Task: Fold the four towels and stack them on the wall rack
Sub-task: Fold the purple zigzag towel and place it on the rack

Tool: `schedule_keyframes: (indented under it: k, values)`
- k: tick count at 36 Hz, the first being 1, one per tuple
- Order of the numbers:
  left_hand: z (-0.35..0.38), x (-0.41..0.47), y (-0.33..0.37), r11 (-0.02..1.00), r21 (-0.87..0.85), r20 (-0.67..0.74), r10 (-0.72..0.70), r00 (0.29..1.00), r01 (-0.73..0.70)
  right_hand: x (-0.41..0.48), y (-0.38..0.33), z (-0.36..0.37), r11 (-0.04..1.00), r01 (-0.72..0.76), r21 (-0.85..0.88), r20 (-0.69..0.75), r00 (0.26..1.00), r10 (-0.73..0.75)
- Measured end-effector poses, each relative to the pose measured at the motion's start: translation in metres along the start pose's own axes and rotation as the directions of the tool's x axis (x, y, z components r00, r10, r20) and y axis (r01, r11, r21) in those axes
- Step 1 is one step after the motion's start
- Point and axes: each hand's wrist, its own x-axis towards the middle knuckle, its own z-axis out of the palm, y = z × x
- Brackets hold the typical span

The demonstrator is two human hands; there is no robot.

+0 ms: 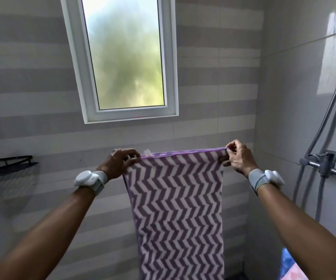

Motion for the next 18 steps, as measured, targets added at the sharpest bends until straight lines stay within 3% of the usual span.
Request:
schedule_keyframes:
  k: [2, 6, 8, 11, 14, 18]
  values:
    - [-0.006, 0.002, -0.003, 1.000, 0.004, 0.001, -0.021, 1.000, 0.021, 0.003, -0.004, 0.005, 1.000, -0.014, -0.005, 0.047, 0.999, 0.014]
    - [-0.012, 0.006, -0.015, 0.969, 0.181, -0.016, -0.166, 0.986, 0.166, 0.007, -0.017, 0.009, 0.998, -0.018, 0.057, 0.184, 0.983, 0.007]
    - [-0.010, 0.007, -0.017, 0.968, 0.127, -0.087, -0.208, 0.974, 0.218, 0.004, -0.027, 0.011, 0.985, -0.049, 0.165, 0.221, 0.975, 0.012]
    - [-0.007, 0.010, -0.007, 0.966, -0.004, -0.180, -0.255, 0.950, 0.259, 0.006, -0.036, 0.014, 0.972, -0.018, 0.235, 0.152, 0.988, -0.019]
    - [-0.009, 0.009, 0.000, 0.970, -0.089, -0.228, -0.242, 0.943, 0.227, 0.008, -0.043, 0.005, 0.950, -0.002, 0.311, 0.187, 0.981, -0.059]
    - [-0.025, 0.008, 0.000, 0.978, -0.055, -0.104, -0.208, 0.973, 0.203, 0.010, -0.042, -0.007, 0.960, 0.065, 0.273, 0.254, 0.957, -0.137]
